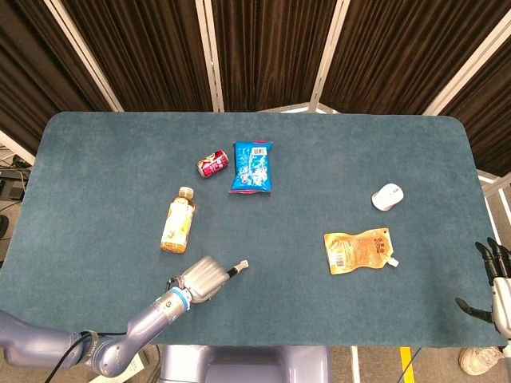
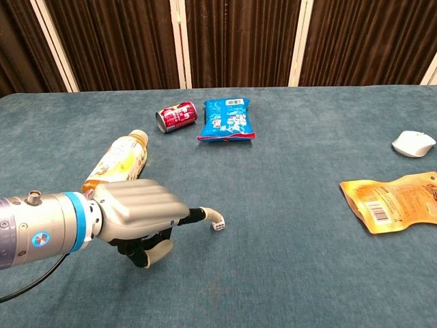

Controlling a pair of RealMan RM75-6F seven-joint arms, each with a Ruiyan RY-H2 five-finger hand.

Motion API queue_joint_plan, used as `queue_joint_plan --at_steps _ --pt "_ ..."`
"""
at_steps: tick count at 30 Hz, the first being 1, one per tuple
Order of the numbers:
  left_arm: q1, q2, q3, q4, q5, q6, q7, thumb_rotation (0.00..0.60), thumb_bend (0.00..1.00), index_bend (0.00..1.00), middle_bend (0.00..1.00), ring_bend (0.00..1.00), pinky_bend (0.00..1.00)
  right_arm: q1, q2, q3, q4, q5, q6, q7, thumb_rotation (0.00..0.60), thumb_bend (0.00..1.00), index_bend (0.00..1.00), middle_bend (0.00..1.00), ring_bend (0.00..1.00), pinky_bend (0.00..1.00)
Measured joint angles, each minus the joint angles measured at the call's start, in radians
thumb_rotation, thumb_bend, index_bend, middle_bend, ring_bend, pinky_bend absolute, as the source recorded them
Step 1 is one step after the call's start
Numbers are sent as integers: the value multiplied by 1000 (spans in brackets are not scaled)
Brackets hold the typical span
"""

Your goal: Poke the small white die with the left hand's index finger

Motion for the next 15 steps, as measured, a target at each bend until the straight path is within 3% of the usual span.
queue_joint_plan --at_steps 15 --pt "-21 15 68 -22 -9 49 -23 600 734 0 845 804 838 -2 -2 -6 -4 -14 10 -9 600 5 60 0 0 0"
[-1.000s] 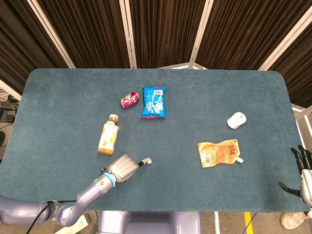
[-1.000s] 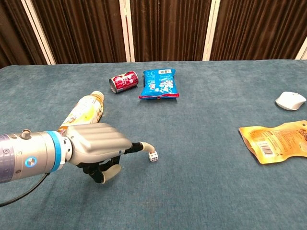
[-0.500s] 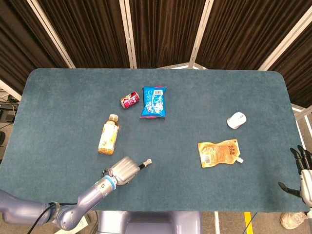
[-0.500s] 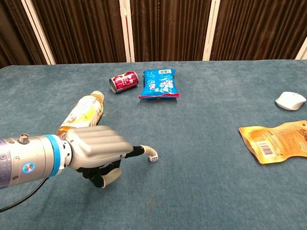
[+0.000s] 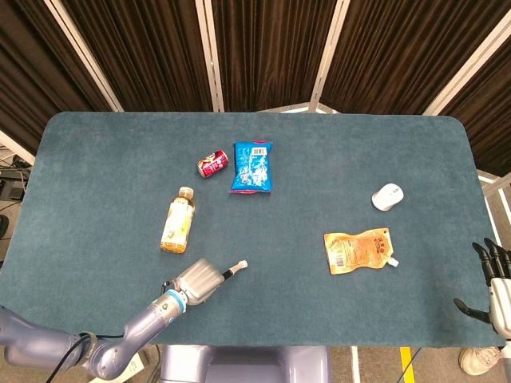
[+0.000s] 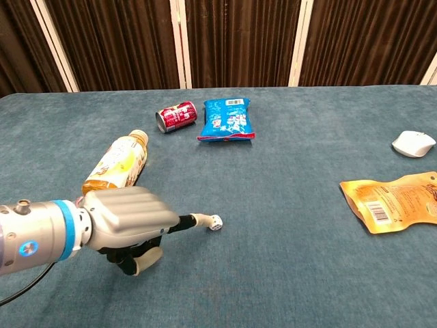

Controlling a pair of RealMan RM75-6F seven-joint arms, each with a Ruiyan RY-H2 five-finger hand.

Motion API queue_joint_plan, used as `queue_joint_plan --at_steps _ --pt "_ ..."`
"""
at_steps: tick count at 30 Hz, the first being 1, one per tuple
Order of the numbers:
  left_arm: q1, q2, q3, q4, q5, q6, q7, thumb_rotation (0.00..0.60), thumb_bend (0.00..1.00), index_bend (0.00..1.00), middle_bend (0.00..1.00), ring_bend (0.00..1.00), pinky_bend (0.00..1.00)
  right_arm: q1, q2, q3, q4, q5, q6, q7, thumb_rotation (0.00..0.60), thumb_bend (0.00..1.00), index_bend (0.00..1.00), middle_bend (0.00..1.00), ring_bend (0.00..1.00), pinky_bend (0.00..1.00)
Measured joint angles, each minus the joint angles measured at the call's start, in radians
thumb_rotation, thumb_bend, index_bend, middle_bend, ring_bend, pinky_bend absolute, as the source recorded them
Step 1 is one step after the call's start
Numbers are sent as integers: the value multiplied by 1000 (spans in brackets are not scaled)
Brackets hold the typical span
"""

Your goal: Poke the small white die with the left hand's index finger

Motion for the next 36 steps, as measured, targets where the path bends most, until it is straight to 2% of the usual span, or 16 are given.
queue_joint_plan --at_steps 10,13,16,17,19,20,21,22,23,24,29,32,36 --pt "31 64 65 -65 58 51 -22 600 737 0 841 800 838 -4 -2 -8 -12 -18 14 -16 600 5 60 0 0 0" --pt "43 79 76 -80 86 69 -35 600 736 0 795 764 816 -6 -1 -10 -18 -23 19 -22 600 5 60 0 0 0" --pt "65 98 87 -100 139 109 -48 600 733 0 637 631 704 -7 -1 -11 -21 -27 23 -26 600 5 60 0 0 0" --pt "73 104 91 -106 160 125 -53 600 715 0 527 545 633 -7 -1 -11 -21 -27 23 -27 600 5 60 0 0 0" --pt "96 121 101 -119 216 171 -64 600 647 0 286 354 479 -8 -1 -11 -23 -28 25 -28 600 5 60 0 0 0" --pt "108 129 106 -125 242 196 -69 600 583 0 144 210 359 -8 -1 -11 -23 -29 26 -28 600 5 60 0 0 0" --pt "127 141 115 -132 283 234 -76 600 513 0 50 96 226 -8 -1 -11 -24 -30 26 -29 600 5 60 0 0 0" --pt "144 151 123 -137 316 266 -83 600 470 0 12 40 143 -7 -2 -11 -25 -32 27 -29 600 5 60 0 0 0" --pt "163 162 132 -141 350 301 -93 600 412 0 0 0 49 -7 -2 -11 -25 -34 28 -29 600 6 60 0 0 0" --pt "193 177 146 -146 396 350 -109 600 373 0 0 0 6 -7 -2 -11 -26 -37 30 -29 600 6 60 0 0 0" --pt "341 258 211 -159 550 540 -201 600 273 0 0 0 0 -10 -3 -19 -34 -48 35 -40 600 5 60 0 0 0" --pt "432 295 243 -139 629 645 -263 600 260 0 0 0 0 -13 -3 -23 -38 -58 43 -45 600 4 60 0 0 0" --pt "544 322 264 -55 713 774 -355 600 256 0 0 0 0 -17 -1 -26 -48 -77 61 -54 600 5 60 0 0 0"
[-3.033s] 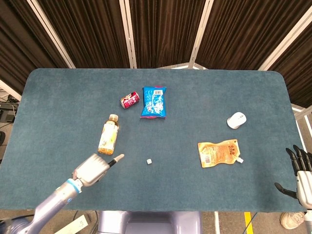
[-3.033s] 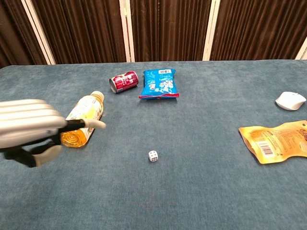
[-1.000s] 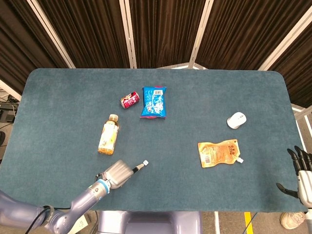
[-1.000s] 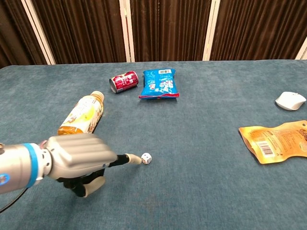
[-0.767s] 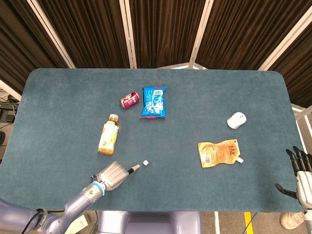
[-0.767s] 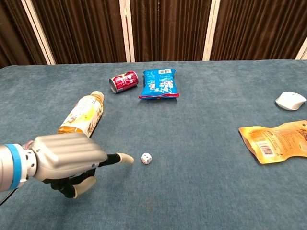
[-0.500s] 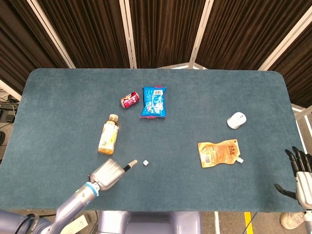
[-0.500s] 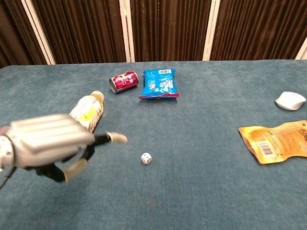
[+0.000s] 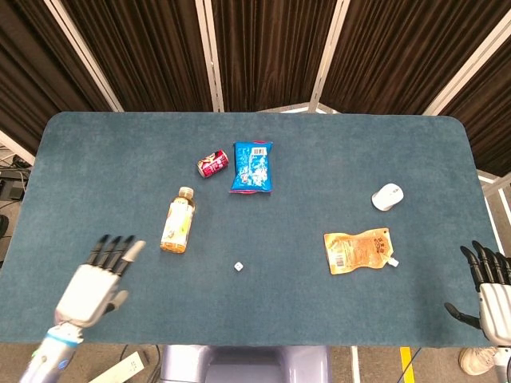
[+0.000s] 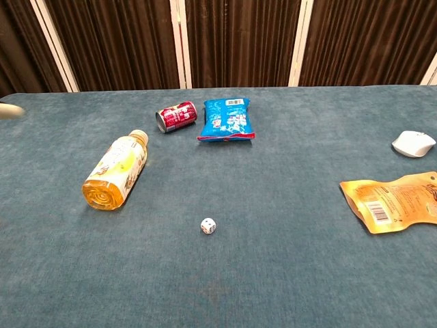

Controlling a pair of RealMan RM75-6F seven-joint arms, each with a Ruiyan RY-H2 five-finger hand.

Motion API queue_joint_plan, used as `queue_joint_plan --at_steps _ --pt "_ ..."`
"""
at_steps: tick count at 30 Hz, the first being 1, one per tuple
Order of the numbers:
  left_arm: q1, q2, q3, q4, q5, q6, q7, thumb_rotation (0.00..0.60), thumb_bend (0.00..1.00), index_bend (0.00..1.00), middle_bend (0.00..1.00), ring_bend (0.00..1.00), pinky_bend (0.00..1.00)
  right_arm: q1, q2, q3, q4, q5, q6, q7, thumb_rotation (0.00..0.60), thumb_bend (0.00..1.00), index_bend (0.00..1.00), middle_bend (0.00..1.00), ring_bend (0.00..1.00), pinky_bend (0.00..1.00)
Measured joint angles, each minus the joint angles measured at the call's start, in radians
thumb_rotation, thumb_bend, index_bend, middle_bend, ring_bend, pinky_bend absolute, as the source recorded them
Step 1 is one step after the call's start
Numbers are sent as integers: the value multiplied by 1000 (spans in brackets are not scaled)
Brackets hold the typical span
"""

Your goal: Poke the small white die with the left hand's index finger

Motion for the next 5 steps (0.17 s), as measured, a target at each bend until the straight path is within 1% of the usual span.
queue_joint_plan --at_steps 3,5 --pt "62 13 5 74 31 54 -74 600 257 0 0 0 0 -3 1 -1 -5 -8 11 -4 600 6 61 0 0 0" --pt "91 17 4 110 45 71 -114 600 256 0 0 0 0 -5 2 -1 -9 -10 15 -5 600 6 60 0 0 0"
